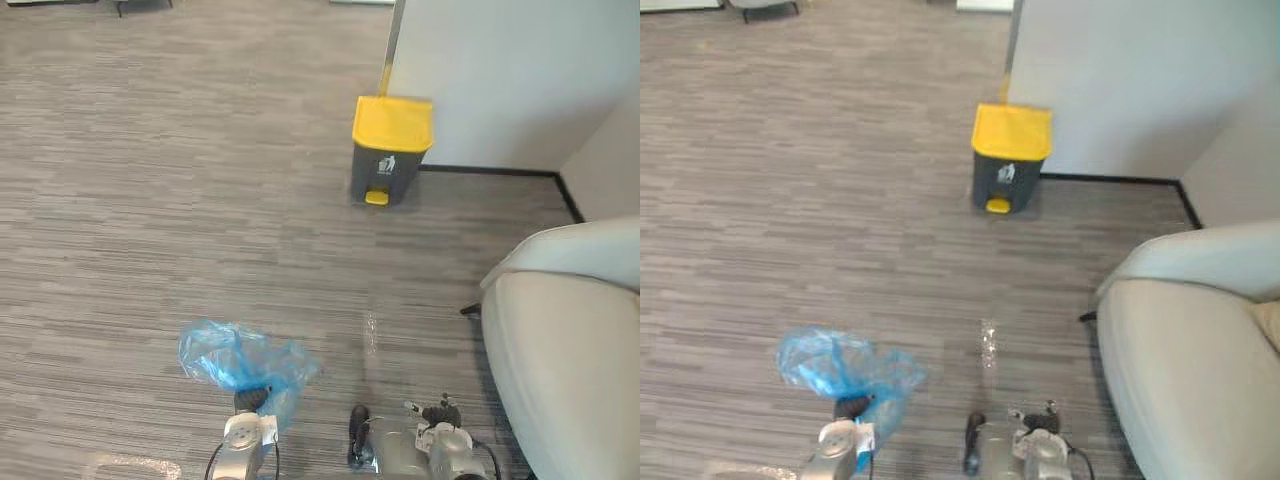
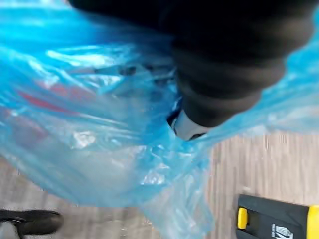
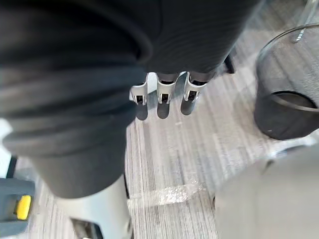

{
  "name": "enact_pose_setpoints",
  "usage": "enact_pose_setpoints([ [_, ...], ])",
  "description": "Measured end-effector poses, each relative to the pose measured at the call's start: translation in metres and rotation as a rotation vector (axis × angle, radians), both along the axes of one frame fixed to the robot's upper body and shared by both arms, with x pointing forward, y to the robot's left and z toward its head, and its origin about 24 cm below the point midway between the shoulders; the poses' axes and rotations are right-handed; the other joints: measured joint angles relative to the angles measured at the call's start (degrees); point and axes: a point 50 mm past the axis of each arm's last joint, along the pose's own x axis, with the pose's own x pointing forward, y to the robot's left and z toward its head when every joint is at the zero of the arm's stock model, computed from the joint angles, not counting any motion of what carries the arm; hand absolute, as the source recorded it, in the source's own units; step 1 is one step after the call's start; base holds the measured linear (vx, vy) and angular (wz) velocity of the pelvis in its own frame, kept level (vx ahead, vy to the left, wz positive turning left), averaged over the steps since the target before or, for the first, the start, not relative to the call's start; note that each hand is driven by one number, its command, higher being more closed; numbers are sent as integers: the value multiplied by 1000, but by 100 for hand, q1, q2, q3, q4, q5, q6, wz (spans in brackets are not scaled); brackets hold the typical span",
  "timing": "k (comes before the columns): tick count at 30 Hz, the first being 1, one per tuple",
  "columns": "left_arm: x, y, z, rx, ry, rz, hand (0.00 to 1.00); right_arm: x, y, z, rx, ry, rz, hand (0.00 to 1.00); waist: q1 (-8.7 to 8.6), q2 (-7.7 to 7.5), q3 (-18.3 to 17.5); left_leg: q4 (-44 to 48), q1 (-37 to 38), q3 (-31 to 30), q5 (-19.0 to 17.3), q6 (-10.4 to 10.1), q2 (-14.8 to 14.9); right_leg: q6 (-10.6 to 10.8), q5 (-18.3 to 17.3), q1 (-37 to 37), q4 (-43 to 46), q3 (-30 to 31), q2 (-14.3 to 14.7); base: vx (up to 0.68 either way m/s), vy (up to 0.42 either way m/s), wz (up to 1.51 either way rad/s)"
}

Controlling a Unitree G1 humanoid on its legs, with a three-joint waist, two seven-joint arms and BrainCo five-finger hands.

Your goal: Gather rubbish on tea table into small bin, then transfer packed bag to large trash can.

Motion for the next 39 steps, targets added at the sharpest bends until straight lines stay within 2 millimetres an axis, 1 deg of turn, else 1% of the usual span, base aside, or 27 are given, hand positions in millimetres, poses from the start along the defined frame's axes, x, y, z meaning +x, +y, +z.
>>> enact_pose_setpoints([
  [1, 1, -2, 0, -6, -3, 0, 100, -1, 1, 0, -1, 3, 5, 0, 6, 5, 2, 506, -214, -32, 144, -82, 67, 1, -26, 151, -104, -16, 30, 456, -142, 21],
  [2, -1, -3, 0, -9, -1, -7, 100, 0, 5, -1, -3, 6, 32, 0, 92, 18, 48, 2081, -867, -100, 455, -178, 297, -90, -110, 655, -491, 25, 143, 338, -60, -4],
  [4, -3, -1, 0, -8, -4, 7, 100, 3, 12, 0, 6, 2, 60, 0, 169, 7, 101, 3013, -1557, -67, 136, 45, 416, -165, -212, 1188, -820, 113, 225, 404, -11, -29],
  [5, -5, 1, 1, -7, -10, 18, 100, 1, 14, -1, 10, 9, 66, 0, 268, -93, 127, 2926, -1949, 108, 2, 211, 420, -144, -240, 1454, -1023, 221, 220, 396, -2, -40],
  [6, -5, 2, 2, -7, -14, 19, 100, 1, 15, -1, 12, 11, 68, 0, 297, -104, 135, 2821, -2071, 153, -44, 223, 423, -134, -241, 1526, -1105, 254, 220, 390, 24, -47],
  [9, -7, 5, 2, -8, -13, 43, 100, 3, 20, -1, 28, 5, 60, 0, 433, -137, 160, 776, -2464, 255, -37, 311, 256, 54, -299, 2047, -1460, 540, 122, 502, 138, -55],
  [10, -8, 5, 1, -9, -8, 51, 100, 3, 20, -1, 32, 2, 45, 0, 437, -150, 154, -347, -2434, 72, 358, 315, 65, 279, -439, 2185, -1470, 683, 33, 523, 282, -70],
  [11, -10, 4, 0, -10, -2, 48, 100, 0, 17, -2, 25, 11, 43, 0, 471, -117, 72, -657, -2414, -62, 1142, 311, -29, 462, -606, 2239, -1463, 885, 9, 429, 254, -67],
  [13, -10, 8, -1, 2, 8, 48, 100, -6, 20, -5, 33, 34, 49, 0, 451, -361, -93, -610, -2397, 132, 869, 479, -261, 519, -646, 2225, -1366, 1021, -298, 485, 247, -31],
  [16, -9, 5, 0, 0, 3, 32, 100, -14, 18, -7, 34, 52, 32, 0, 490, -441, -64, -494, -1892, 513, 360, 651, -409, 653, -565, 1675, 371, 1352, -597, 419, 254, -50],
  [17, -11, 4, -1, 6, 10, 20, 100, -17, 14, -8, 27, 58, 35, 0, 459, -397, 3, -539, -1335, 663, 72, 719, -497, 906, -242, 857, 2480, 1546, -710, 398, 244, -43],
  [19, -7, 4, 1, 11, -1, 10, 100, -15, 13, -4, 19, 30, 31, 0, 274, -371, 16, -749, -753, 656, -80, 773, -595, 846, -299, 179, 3558, 1367, -690, 482, 189, 9],
  [20, -5, 4, 2, 10, -7, 7, 100, -15, 13, -5, 21, 30, 30, 0, 265, -390, 3, -865, -615, 660, -110, 774, -613, 796, -326, 13, 3571, 1261, -685, 489, 107, 17],
  [23, 1, 2, 4, 12, -23, -2, 100, -11, 9, -2, 14, 11, 17, 0, 270, -390, 12, -1251, -78, 674, -270, 721, -598, 640, -434, -653, 2841, 485, -667, 401, 35, -5],
  [24, 0, 2, 3, 12, -16, -1, 100, -10, 6, -1, 11, 5, -1, 0, 235, -367, 28, -1459, 221, 684, -279, 706, -573, 583, -390, -691, 2006, 154, -599, 575, 2, 8],
  [25, -1, 3, 2, 14, -7, -2, 100, -10, 4, -1, 11, 3, -14, 0, 174, -339, 43, -1686, 507, 647, -305, 659, -526, 464, -206, -675, 1057, -88, -446, 405, -10, 16],
  [26, -1, 3, 1, 15, -6, -3, 100, -10, 4, -1, 12, 4, -17, 0, 154, -341, 45, -1746, 583, 625, -308, 654, -519, 441, -75, -667, 703, -126, -384, 516, -68, 43],
  [27, 0, 6, 1, 23, -5, -9, 100, -11, 4, -3, 18, 19, -30, 0, 84, -380, 35, -1926, 787, 463, -318, 636, -560, 397, 561, -551, -442, -127, -240, 427, -89, 46],
  [28, -1, 6, 1, 23, -1, -11, 100, -12, 3, -4, 19, 22, -35, 0, 60, -379, 38, -1939, 836, 361, -334, 611, -575, 234, 856, -545, -463, -117, -230, 650, -150, 57],
  [29, -1, 4, -2, 17, 15, -15, 100, -10, -3, -3, 5, 22, -36, 0, 34, -257, 27, -1872, 966, 116, -317, 594, -444, -92, 862, -484, -258, -141, -175, 580, -161, 28],
  [30, -2, 1, -2, 11, 16, -15, 100, -10, -5, -2, 0, 23, -35, 0, 60, -179, 17, -1756, 935, 46, -291, 548, -381, -146, 756, -468, -206, -179, -148, 578, -164, 19],
  [31, -3, 0, -3, 7, 18, -16, 100, -8, -7, -2, -7, 19, -34, 0, 79, -62, 18, -1365, 821, -44, -224, 432, -282, -216, 528, -389, -125, -256, -96, 689, -213, 14],
  [33, -2, -2, -2, 3, 14, -22, 100, -7, -7, -1, -8, 17, -29, 0, 10, 16, 25, -6, 285, -264, 62, -33, -152, -208, 280, -37, -235, -373, -2, 604, -185, 17],
  [34, -1, -5, -2, -5, 10, -21, 100, -7, -4, -1, -9, 20, -7, 0, 44, 45, 52, 1307, -272, -332, 594, -369, 13, -237, 232, 337, -522, -332, 123, 506, -88, -15],
  [35, -3, -5, -1, -9, 6, -16, 100, -5, 4, -2, 1, 24, 25, 0, 97, 50, 79, 2484, -814, -266, 494, -257, 200, -312, 179, 794, -835, -242, 265, 401, -55, -27],
  [37, -5, -5, -2, -15, 11, -22, 100, -2, 16, -2, 24, 21, 54, 0, 191, -25, 105, 2881, -1347, -150, 169, 38, 231, -337, 155, 1304, -1190, -43, 313, 435, -23, -59],
  [39, -5, -6, 0, -21, -2, -22, 100, -1, 21, -2, 38, 18, 60, 0, 283, -86, 103, 2279, -1687, 115, -90, 246, 280, -328, 161, 1622, -1419, 201, 299, 429, 9, -74],
])
